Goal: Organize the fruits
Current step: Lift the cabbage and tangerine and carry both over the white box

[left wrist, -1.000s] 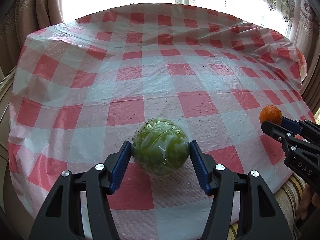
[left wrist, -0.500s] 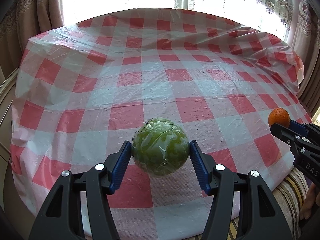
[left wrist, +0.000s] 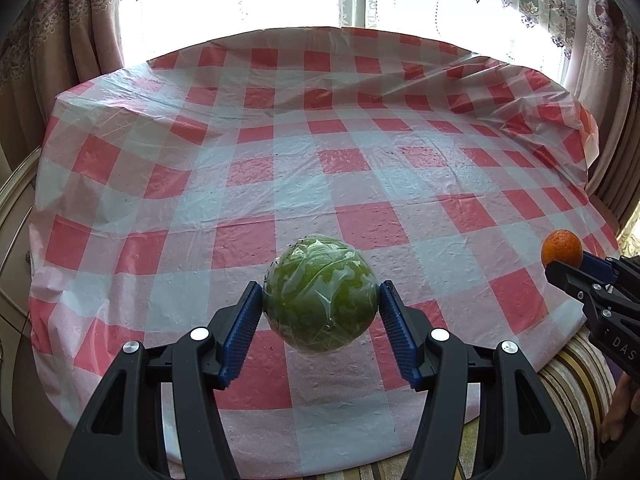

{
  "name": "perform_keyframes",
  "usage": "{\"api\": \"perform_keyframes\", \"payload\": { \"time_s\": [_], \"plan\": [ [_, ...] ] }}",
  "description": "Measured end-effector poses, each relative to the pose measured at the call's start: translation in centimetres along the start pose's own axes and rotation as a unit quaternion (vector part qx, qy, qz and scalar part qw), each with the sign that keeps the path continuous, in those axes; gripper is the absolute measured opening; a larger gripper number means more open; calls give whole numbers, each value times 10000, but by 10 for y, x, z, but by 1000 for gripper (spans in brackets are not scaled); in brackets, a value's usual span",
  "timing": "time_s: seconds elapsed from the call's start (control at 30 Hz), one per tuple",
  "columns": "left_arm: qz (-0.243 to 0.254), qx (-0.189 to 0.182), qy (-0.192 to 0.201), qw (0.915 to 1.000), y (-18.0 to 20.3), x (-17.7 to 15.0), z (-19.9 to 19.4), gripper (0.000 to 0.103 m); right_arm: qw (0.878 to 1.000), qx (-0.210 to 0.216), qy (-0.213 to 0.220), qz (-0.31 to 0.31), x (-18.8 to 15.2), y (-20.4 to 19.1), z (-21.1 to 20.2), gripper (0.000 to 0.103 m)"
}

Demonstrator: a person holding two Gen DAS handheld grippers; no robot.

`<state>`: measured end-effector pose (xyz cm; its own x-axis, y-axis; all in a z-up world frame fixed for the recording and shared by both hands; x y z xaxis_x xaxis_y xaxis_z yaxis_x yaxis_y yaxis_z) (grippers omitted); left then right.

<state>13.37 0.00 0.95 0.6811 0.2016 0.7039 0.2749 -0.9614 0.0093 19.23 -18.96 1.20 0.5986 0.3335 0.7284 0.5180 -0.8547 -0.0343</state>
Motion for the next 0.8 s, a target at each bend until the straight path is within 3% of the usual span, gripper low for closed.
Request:
{"api": "perform_keyframes", "payload": {
  "time_s": [0.43,0.8],
  "plan": [
    [162,-1,35,9999,12,0,-4,58,10000,-63,13,1,-2,8,-10,34],
    [483,-219,-8,9986,49,0,-6,58,9995,-253,7,168,-10,37,-28,34]
  ]
}}
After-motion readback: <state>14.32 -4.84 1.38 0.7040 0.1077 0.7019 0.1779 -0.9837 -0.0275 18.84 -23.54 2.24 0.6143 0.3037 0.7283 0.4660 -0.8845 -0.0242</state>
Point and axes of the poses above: each gripper's, at about its wrist camera, not at the fingertips, and z roughly the way its jaws point, y to its right, x to its top, the point moved 6 cm from there along z, roughly the way its jaws point, and after that the axes turned 2 degrees about -x, right-handed, at the moved point
